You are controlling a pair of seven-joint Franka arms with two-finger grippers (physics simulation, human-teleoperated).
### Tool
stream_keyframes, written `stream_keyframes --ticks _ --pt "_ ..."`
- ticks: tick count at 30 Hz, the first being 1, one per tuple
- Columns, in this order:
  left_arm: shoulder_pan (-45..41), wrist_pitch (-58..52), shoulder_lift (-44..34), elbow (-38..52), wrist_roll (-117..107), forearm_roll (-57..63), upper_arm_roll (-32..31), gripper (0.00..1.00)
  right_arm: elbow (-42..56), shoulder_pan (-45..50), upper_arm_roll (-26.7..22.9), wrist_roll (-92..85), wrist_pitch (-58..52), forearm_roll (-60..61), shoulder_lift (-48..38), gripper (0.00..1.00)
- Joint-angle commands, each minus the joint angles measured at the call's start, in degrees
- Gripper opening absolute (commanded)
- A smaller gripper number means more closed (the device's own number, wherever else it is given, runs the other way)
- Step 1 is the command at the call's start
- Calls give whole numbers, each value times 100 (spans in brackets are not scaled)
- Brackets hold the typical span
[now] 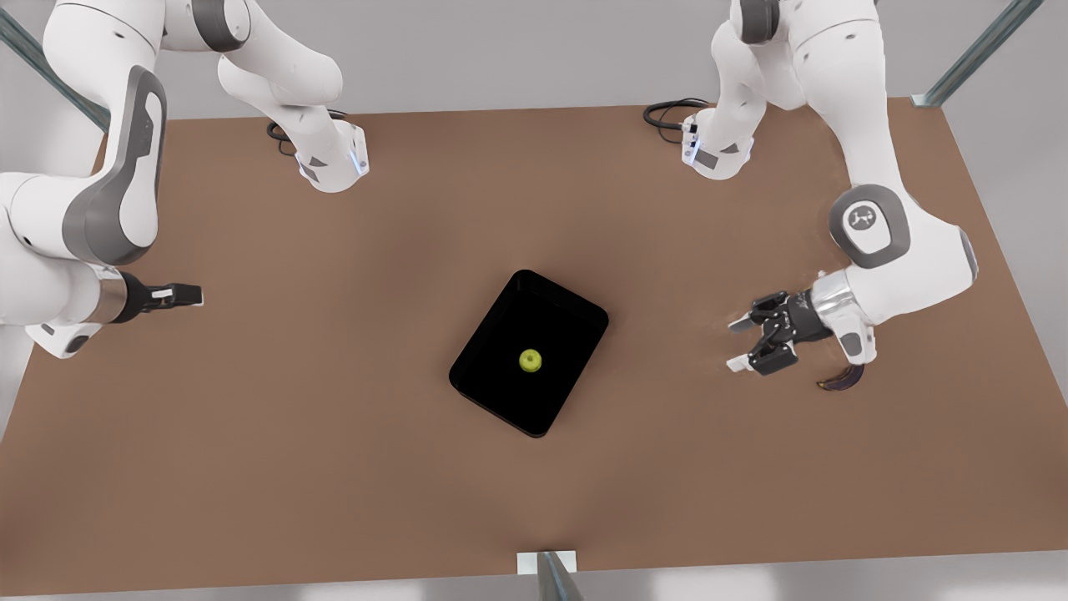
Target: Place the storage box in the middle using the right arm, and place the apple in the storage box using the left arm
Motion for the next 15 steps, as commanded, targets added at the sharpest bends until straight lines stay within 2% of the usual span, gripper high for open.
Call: stream_keyframes --ticks 1,2,3,4,5,6,7,9,10,12,13,14,15 --pt "79 -5 23 18 326 1323 131 99 0 0 0 -2 0 0 -1 100" --pt "422 -14 49 220 406 1718 140 97 0 0 0 -2 0 0 -9 100" --pt "1036 -14 -214 422 722 2544 -157 97 9 0 0 -2 0 0 -1 100" --pt "2292 -110 -547 773 934 3115 -1544 97 9 0 0 -2 0 0 -9 100" --pt "3515 -119 -1171 721 951 4311 -3338 98 9 0 0 -2 0 0 -1 100" --pt "4183 -242 -1488 703 951 4707 -4437 100 9 0 0 -2 44 -9 -1 100" --pt "4667 -540 -1778 677 1100 5146 -5352 100 0 0 0 -2 70 -9 -9 100" --pt "5388 -1718 -2138 704 1716 5226 -6408 100 0 0 0 -10 105 -9 -1 100" --pt "5380 -1640 -2429 204 1830 5340 -6408 100 0 0 0 -10 105 -9 -1 100" --pt "4889 -824 -2438 -500 2735 5499 -6338 100 0 0 0 -10 105 -9 -1 100" --pt "4300 -593 -2368 -712 2753 5481 -5891 100 0 0 0 -10 105 -9 -1 100" --pt "4281 -524 -2016 -633 2744 5463 -5872 100 0 0 0 -19 105 -9 -1 100" --pt "4281 -497 -2007 -641 2736 5463 -5881 100 0 0 0 -19 105 -9 -1 100"
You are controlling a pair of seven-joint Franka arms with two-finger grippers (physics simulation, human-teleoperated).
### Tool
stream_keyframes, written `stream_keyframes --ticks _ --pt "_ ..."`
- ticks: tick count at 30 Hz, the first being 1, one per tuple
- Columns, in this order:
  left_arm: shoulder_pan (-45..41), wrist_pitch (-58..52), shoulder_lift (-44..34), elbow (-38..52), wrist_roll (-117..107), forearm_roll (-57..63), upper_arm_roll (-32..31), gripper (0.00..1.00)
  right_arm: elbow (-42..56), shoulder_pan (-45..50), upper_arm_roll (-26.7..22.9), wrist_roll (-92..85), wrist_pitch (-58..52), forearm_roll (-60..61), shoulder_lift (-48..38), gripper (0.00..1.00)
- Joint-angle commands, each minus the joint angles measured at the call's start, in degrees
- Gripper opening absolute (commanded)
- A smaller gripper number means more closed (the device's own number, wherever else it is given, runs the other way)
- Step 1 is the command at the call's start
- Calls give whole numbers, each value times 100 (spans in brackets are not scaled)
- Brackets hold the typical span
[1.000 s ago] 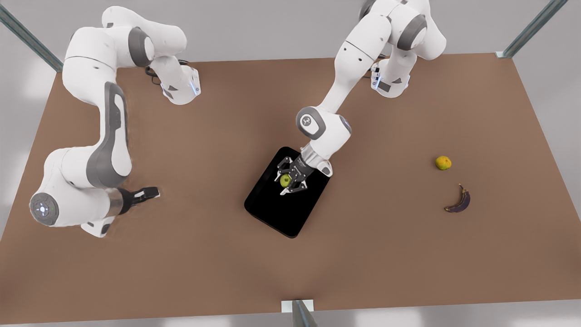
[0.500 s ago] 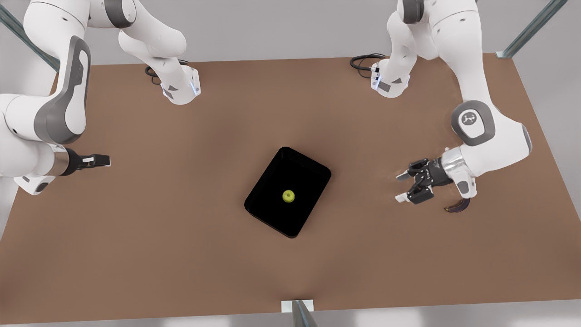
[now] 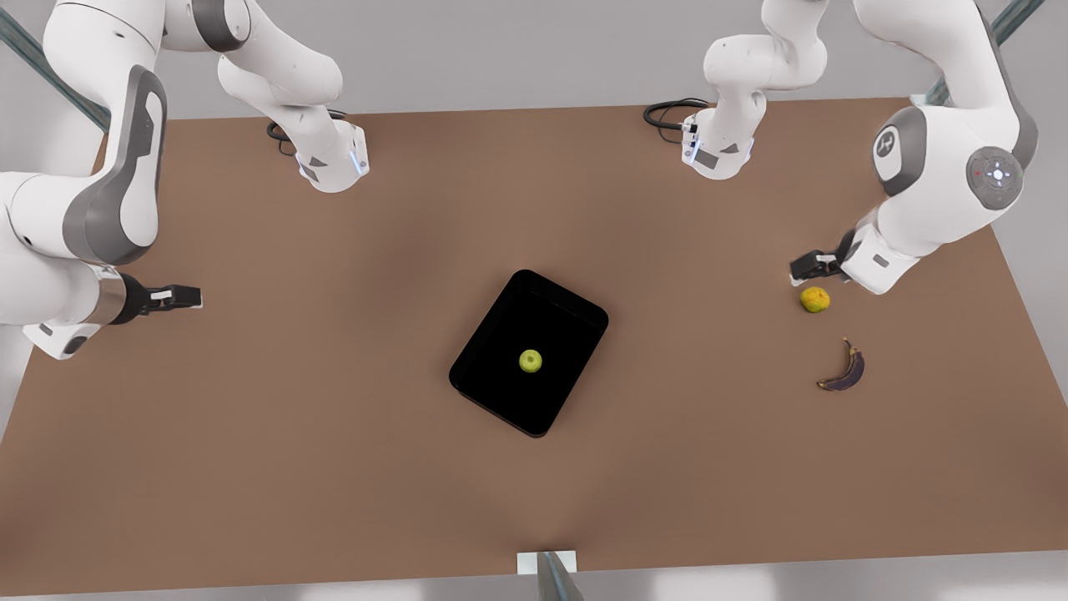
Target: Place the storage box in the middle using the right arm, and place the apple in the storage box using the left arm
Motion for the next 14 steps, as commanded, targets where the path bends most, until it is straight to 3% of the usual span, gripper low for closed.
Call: stream_keyframes --ticks 1,7,9,14 --pt "-695 9 0 9 10 214 -2 100 0 7 0 -7 0 0 0 100" --pt "-677 -439 422 650 625 188 68 100 -9 7 0 -7 0 9 8 100" --pt "-677 -922 1098 1573 607 188 68 100 -9 7 0 -7 0 9 8 100" --pt "-677 -878 1125 1591 572 188 68 100 -17 -2 0 -25 0 9 8 100"
